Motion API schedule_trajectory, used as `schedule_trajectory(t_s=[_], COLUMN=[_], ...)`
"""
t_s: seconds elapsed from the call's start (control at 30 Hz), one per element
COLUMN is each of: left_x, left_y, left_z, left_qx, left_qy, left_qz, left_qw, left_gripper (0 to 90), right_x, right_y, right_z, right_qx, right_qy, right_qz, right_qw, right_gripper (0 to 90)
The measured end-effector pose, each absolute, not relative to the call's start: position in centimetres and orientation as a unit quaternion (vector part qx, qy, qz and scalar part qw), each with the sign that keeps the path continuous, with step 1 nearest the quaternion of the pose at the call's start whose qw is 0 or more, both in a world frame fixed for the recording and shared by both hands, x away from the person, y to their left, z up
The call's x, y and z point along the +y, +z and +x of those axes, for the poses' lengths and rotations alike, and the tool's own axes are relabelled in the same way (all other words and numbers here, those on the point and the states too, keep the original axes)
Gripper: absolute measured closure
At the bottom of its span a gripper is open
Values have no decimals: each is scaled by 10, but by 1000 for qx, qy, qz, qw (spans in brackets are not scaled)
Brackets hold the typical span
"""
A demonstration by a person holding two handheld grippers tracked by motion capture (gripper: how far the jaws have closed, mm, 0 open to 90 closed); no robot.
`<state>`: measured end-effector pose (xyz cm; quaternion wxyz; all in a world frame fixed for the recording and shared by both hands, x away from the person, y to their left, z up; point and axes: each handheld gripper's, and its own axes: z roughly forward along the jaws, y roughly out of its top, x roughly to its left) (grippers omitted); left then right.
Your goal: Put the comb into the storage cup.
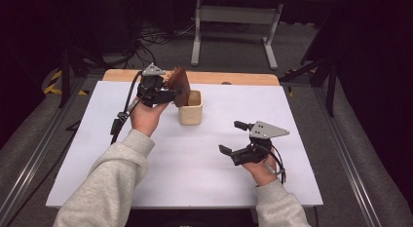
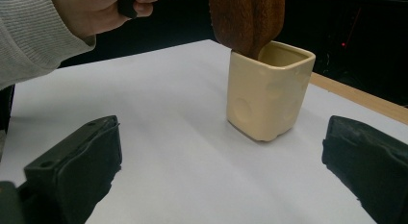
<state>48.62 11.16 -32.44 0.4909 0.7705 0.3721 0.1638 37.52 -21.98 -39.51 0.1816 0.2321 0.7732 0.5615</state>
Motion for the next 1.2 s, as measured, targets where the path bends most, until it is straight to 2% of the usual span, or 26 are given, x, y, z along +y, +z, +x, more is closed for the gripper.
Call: schedule_trajectory(t_s=[0.37, 0.47, 0.57, 0.67, 0.77, 0.9, 1.2], left_x=[117, 121, 126, 131, 138, 148, 173], left_y=[-324, -322, -318, -314, -309, -308, -317], left_z=[485, 483, 481, 476, 469, 456, 424], left_qx=[373, 367, 362, 354, 344, 327, 297], left_qy=[169, 175, 189, 198, 201, 213, 218], left_qz=[777, 772, 760, 752, 753, 751, 752], left_qw=[478, 489, 505, 520, 523, 532, 546], left_gripper=[471, 380, 219, 101, 38, 7, 4], right_x=[-220, -221, -222, -222, -224, -227, -233], right_y=[-394, -394, -394, -393, -392, -389, -385], right_z=[375, 375, 375, 375, 375, 374, 373], right_qx=[772, 772, 770, 770, 769, 768, 768], right_qy=[563, 564, 564, 564, 565, 565, 562], right_qz=[232, 231, 233, 233, 234, 235, 237], right_qw=[182, 182, 184, 185, 187, 191, 196], right_gripper=[8, 8, 8, 8, 8, 8, 8])
